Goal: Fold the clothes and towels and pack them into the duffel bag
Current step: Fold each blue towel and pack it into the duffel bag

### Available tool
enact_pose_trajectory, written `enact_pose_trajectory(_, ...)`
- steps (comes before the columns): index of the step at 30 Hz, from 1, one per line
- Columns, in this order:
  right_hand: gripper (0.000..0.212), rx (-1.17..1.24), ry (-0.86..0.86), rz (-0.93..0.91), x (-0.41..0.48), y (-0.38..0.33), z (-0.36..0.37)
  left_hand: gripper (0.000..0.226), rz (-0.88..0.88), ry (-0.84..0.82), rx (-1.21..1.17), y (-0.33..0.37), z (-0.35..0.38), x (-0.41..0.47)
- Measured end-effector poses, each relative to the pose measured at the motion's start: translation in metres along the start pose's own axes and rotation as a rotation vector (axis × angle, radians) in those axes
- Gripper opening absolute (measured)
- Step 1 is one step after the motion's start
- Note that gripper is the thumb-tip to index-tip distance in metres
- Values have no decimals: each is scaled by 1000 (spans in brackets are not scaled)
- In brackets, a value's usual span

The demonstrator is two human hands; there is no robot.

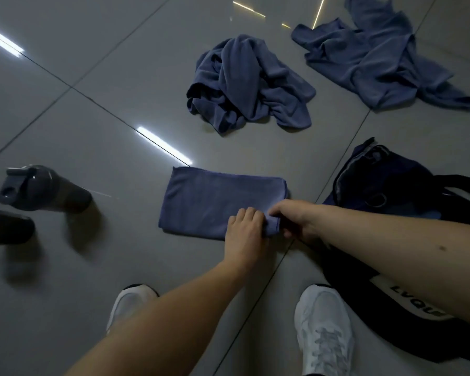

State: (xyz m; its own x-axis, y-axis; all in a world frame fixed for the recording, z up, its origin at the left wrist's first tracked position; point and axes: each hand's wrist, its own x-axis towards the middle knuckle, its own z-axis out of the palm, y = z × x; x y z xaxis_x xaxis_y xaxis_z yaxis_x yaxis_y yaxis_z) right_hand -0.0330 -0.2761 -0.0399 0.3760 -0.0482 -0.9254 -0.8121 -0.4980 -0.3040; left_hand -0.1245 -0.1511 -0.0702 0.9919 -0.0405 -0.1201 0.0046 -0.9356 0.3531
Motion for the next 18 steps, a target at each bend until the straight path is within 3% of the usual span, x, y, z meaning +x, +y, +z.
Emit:
enact_pose_trajectory(4, 34, 144, 182, -76, 19, -11, -3, 20, -3, 78, -114, -5, -3, -7)
enact_pose_trajectory(6, 30, 161, 240, -123, 25, -17, -4, 17, -35, 102, -182, -5, -7, -12)
enact_pose_trajectory(12, 7, 96, 243, -181, 5, -34, -10, 35, -139, 139, -329, -5, -16, -31)
enact_pose_trajectory(18, 3, -3, 114, -233, -21, -63, 0, 23, -371, 245, -643, -14, -32, -40)
